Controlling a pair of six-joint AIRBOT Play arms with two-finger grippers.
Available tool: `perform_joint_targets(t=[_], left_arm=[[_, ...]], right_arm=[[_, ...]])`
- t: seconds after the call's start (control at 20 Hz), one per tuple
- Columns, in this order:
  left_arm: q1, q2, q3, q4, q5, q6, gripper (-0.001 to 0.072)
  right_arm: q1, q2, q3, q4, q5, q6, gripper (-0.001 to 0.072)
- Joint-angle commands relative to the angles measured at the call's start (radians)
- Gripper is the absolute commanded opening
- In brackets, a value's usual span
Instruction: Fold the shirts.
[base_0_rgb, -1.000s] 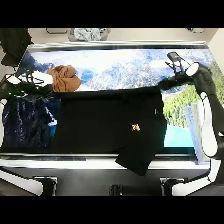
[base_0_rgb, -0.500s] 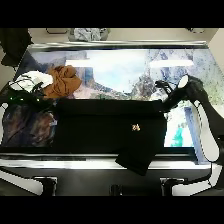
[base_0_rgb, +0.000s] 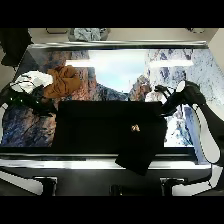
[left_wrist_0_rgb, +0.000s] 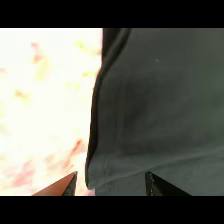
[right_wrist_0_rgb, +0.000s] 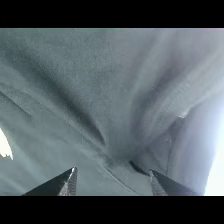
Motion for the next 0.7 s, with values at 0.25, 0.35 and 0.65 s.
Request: perform_joint_targets(t=[0.25, 0.35, 0.65], left_arm=[[0.077, 0.194, -0.148, 0.020, -0.084, -0.100, 0.0497], [0.077, 0.294, -0.379, 0.033, -0.003, -0.100, 0.0497], [0.117, 0.476, -0.781, 0.044, 0.167, -0.015, 0.0495]], right_arm=[[-0.205, 0.177, -0.042, -0.033, 0.259, -0.086, 0.0557], [-0.216, 0.256, -0.184, -0.050, 0.190, -0.096, 0.0557], [-0.216, 0.380, -0.439, 0.016, 0.111, -0.158, 0.0556]])
